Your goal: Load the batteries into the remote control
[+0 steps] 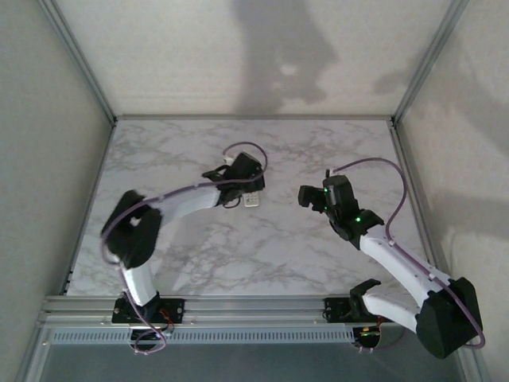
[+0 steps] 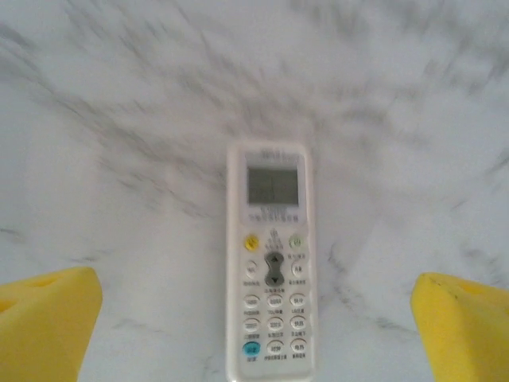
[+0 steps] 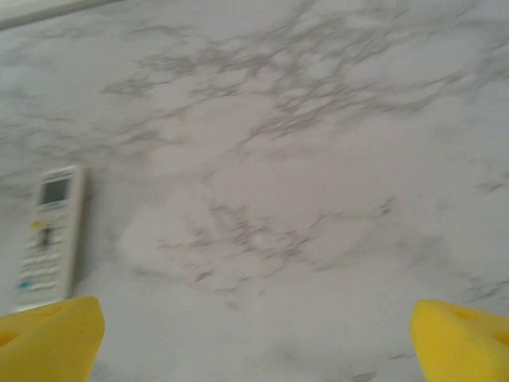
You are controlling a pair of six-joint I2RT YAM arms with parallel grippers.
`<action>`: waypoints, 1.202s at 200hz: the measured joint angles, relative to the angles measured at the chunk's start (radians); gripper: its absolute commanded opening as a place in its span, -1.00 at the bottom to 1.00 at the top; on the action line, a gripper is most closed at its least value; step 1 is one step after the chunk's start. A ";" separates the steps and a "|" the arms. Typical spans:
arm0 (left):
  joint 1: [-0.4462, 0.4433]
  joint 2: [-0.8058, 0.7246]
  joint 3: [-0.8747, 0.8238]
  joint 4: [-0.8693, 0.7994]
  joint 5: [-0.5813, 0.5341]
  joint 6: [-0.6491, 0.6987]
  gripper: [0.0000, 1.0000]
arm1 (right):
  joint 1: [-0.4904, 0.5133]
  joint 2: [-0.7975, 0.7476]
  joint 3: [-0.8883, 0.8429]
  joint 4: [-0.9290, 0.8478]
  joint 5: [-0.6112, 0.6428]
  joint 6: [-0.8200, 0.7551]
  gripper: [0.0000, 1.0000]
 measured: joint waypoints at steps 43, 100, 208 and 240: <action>0.290 -0.341 -0.196 0.054 -0.234 -0.026 0.99 | -0.001 0.229 0.013 0.101 0.284 -0.224 0.98; 0.528 -0.491 -0.605 0.256 -0.398 0.084 0.99 | -0.159 0.424 -0.017 0.389 0.374 -0.387 0.97; 0.673 -0.349 -0.929 1.115 -0.249 0.402 0.99 | -0.409 0.408 -0.232 0.867 -0.047 -0.376 0.98; 0.674 -0.301 -0.983 1.322 -0.171 0.471 0.99 | -0.411 0.467 -0.312 0.960 -0.114 -0.379 0.98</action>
